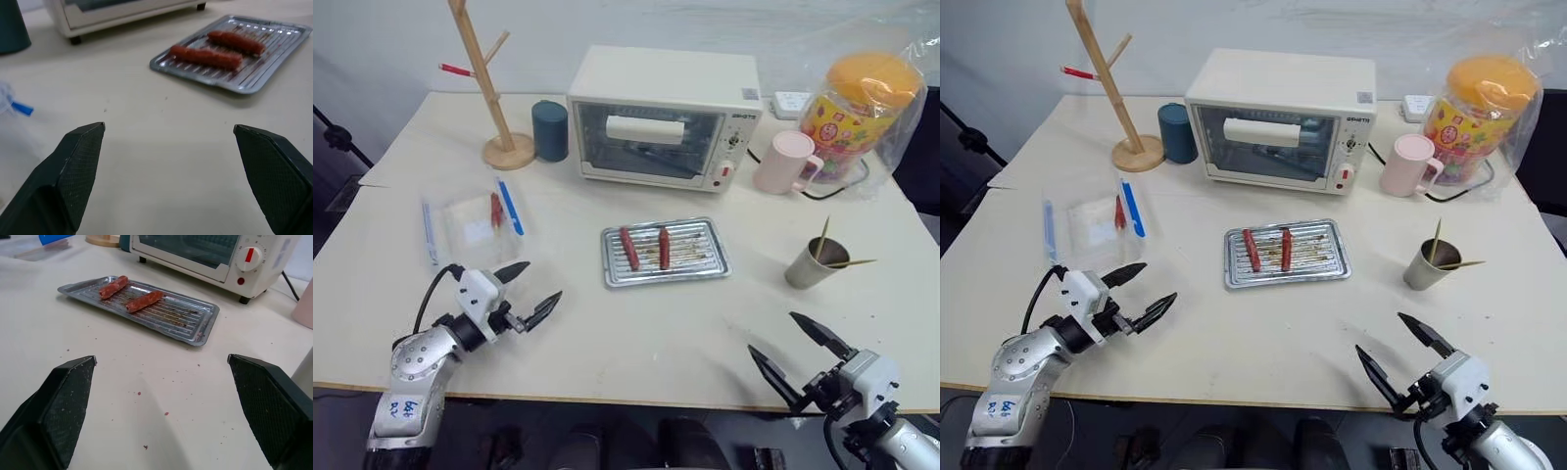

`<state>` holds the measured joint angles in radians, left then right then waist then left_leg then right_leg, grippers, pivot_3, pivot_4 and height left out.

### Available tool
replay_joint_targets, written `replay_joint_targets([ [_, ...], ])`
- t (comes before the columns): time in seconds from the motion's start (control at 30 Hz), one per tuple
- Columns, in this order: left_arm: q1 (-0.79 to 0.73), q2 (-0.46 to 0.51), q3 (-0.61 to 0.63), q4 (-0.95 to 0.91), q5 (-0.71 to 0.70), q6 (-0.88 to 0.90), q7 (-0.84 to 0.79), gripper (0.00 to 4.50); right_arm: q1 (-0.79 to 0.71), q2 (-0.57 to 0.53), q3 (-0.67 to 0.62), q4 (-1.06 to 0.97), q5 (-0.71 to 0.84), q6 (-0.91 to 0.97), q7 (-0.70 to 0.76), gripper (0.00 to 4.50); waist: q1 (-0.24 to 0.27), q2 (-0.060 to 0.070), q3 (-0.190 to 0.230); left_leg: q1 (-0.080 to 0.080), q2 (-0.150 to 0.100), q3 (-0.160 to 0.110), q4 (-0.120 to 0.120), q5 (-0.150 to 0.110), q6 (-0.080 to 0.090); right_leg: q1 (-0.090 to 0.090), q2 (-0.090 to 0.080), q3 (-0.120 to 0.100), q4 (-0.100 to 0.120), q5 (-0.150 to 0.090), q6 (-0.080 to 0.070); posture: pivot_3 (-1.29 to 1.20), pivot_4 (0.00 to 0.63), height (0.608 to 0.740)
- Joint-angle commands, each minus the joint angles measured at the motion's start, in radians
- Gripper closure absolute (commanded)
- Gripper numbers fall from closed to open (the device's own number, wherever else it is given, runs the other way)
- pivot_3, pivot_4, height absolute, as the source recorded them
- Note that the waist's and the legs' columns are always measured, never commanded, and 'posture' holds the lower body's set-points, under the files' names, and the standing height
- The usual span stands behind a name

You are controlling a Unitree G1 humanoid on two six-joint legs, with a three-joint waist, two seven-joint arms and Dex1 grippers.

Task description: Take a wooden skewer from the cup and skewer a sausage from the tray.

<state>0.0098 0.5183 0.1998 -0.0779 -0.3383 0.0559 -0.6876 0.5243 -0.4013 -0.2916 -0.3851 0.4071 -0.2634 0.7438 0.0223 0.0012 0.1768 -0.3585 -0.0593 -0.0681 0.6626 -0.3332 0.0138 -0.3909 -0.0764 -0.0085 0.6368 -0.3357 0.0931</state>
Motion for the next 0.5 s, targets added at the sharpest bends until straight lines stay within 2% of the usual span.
replay_joint_targets([
  [0.03,-0.026,0.015,0.021,0.003,-0.017,-0.026,-0.026,0.04,-0.003,-0.001,-0.016,-0.039,0.008,-0.016,-0.015,0.0,0.0,0.0,0.0,0.0,0.0,0.0,0.0,0.0,0.0,0.0,0.0,0.0,0.0,0.0,0.0,0.0,0.15,0.74],
  [0.13,-0.035,0.01,0.016,-0.042,-0.112,0.053,-0.072,0.04,-0.008,-0.021,-0.054,-0.064,0.034,0.005,-0.029,0.0,0.004,0.0,0.0,0.0,0.0,0.0,0.0,0.0,0.0,0.0,-0.001,0.0,0.0,0.0,0.0,0.0,0.15,0.74],
  [0.27,-0.039,0.058,0.034,-0.073,-0.292,0.215,-0.215,0.04,0.017,-0.096,-0.221,-0.108,0.139,0.085,-0.048,0.0,0.001,0.0,0.0,0.0,0.0,0.0,0.0,0.0,0.0,0.0,-0.001,0.001,0.0,0.0,0.0,0.0,0.15,0.74],
  [0.4,-0.077,0.153,-0.002,-0.107,-0.332,0.25,-0.391,0.04,0.069,-0.213,-0.424,-0.09,0.246,0.168,0.019,0.0,0.001,0.0,0.0,0.0,0.001,0.0,0.0,0.0,0.0,0.0,0.0,0.0,0.0,0.0,0.0,0.0,0.15,0.74],
  [0.5,-0.141,0.179,-0.021,-0.121,-0.371,0.304,-0.438,0.04,0.086,-0.281,-0.573,0.023,0.295,0.198,0.092,0.0,0.004,0.0,0.0,0.0,0.0,0.0,0.0,0.0,0.001,0.002,0.0,0.0,-0.001,0.0,0.0,0.0,0.15,0.74],
])
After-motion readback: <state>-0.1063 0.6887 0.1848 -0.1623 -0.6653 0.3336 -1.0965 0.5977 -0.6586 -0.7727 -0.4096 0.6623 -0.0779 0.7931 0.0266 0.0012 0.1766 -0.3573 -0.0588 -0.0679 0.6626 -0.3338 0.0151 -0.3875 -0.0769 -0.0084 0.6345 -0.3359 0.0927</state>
